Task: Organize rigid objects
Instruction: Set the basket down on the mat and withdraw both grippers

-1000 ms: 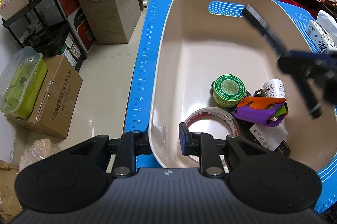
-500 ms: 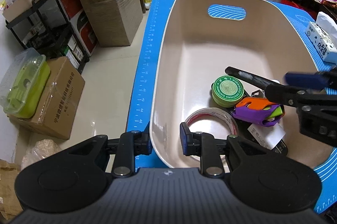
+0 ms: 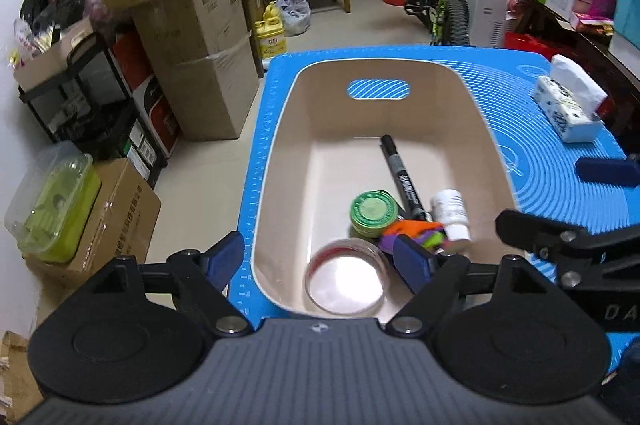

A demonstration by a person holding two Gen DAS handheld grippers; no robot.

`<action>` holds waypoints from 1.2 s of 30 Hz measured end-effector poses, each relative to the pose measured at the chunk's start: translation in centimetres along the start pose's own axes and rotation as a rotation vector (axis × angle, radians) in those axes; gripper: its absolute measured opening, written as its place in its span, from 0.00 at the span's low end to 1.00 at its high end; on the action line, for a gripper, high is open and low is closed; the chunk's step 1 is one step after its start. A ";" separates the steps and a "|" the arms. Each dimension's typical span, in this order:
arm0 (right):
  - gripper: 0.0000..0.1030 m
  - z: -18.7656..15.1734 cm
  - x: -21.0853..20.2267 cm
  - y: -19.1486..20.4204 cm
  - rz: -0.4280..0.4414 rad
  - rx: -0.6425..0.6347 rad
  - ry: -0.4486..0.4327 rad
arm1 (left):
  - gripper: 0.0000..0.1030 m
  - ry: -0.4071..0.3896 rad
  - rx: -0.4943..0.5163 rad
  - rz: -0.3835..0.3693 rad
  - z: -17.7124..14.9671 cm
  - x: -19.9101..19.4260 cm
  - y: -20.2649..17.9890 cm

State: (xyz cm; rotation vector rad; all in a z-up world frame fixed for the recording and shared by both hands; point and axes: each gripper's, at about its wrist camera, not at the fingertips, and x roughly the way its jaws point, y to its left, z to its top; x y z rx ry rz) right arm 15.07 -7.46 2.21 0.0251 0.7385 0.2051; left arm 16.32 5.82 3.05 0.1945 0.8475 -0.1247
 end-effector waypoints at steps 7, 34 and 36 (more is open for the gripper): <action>0.93 -1.2 -6.0 -0.7 -0.035 0.014 -0.053 | 0.80 -0.036 -0.031 -0.005 -1.2 -4.4 -1.4; 0.97 -10.3 -23.3 -1.9 -0.099 0.052 -0.171 | 0.80 -0.150 -0.058 0.002 -9.2 -17.0 -6.0; 0.97 -11.1 -24.1 -2.1 -0.103 0.055 -0.177 | 0.80 -0.153 -0.053 0.005 -9.6 -17.4 -6.3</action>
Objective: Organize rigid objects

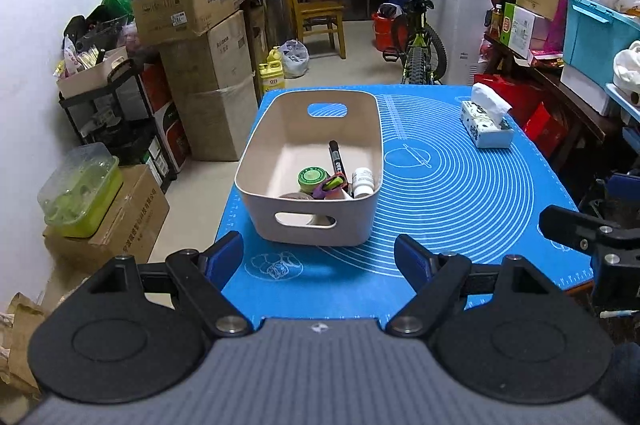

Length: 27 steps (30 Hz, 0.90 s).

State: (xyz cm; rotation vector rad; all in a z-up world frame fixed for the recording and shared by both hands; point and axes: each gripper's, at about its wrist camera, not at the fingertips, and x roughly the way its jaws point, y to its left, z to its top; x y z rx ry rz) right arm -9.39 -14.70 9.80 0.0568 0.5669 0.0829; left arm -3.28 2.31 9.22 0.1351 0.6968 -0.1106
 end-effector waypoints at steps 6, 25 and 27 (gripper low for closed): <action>0.97 -1.5 -1.7 -0.4 0.000 0.012 0.009 | 0.80 -0.012 0.003 -0.005 -0.8 -1.6 -0.5; 0.97 -2.5 -5.5 -0.4 -0.010 0.009 -0.007 | 0.80 -0.040 0.012 -0.014 -2.0 -5.7 -1.0; 0.97 -2.5 -5.8 -0.3 -0.008 0.006 -0.008 | 0.80 -0.043 0.014 -0.015 -1.9 -5.9 -1.1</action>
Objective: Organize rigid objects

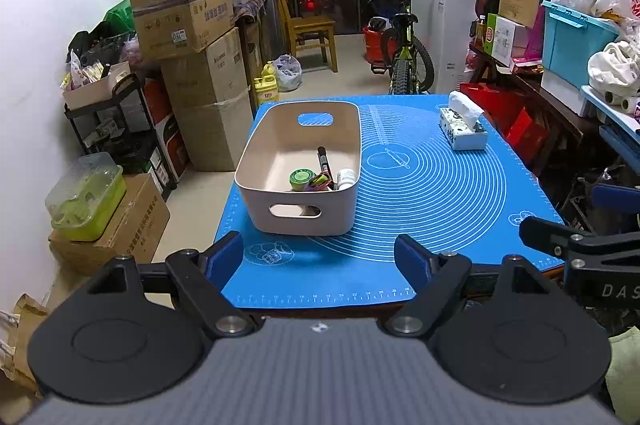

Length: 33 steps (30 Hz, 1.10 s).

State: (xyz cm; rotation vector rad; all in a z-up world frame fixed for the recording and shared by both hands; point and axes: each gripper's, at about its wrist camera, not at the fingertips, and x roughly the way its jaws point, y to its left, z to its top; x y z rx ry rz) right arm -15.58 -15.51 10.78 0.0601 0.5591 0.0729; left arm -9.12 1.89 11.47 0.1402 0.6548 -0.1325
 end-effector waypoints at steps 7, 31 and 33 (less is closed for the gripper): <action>0.97 0.2 -0.1 0.2 -0.007 -0.007 -0.001 | 0.80 -0.001 0.001 -0.010 -0.2 0.0 -0.2; 0.97 0.3 -0.6 -0.1 -0.003 -0.018 0.001 | 0.80 0.006 0.002 -0.010 -0.7 0.1 -0.1; 0.97 0.3 -0.6 -0.1 -0.003 -0.018 0.001 | 0.80 0.007 0.001 -0.010 -0.7 0.1 0.0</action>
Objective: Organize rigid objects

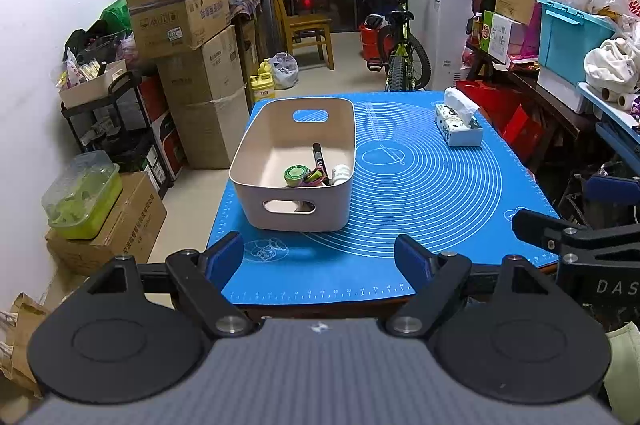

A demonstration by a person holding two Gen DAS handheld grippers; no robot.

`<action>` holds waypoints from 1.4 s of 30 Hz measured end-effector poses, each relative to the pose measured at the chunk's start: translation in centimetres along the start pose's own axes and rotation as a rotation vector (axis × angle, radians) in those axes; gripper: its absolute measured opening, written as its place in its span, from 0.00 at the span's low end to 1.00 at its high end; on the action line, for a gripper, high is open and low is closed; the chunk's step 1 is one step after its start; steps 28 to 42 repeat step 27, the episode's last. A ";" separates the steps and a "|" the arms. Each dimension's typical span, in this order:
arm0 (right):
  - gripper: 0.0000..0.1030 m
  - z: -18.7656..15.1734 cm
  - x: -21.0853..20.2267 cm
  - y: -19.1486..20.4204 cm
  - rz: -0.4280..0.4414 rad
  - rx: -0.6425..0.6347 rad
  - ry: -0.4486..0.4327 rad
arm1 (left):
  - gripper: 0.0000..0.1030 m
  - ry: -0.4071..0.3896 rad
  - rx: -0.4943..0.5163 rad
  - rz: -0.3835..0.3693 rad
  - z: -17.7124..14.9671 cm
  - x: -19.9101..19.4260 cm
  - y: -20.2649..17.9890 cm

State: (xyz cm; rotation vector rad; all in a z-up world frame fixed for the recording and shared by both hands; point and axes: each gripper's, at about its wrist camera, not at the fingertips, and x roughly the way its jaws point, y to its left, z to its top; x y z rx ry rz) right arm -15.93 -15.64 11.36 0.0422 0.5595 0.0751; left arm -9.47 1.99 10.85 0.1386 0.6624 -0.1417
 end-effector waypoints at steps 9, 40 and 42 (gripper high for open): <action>0.97 0.1 0.0 -0.1 -0.001 0.001 0.003 | 0.80 0.001 0.000 0.001 0.0 0.0 0.0; 0.97 0.1 0.0 0.0 -0.002 0.000 0.005 | 0.80 0.002 -0.001 0.000 0.0 0.0 0.0; 0.97 0.1 0.0 0.0 -0.002 0.000 0.005 | 0.80 0.002 -0.001 0.000 0.0 0.0 0.0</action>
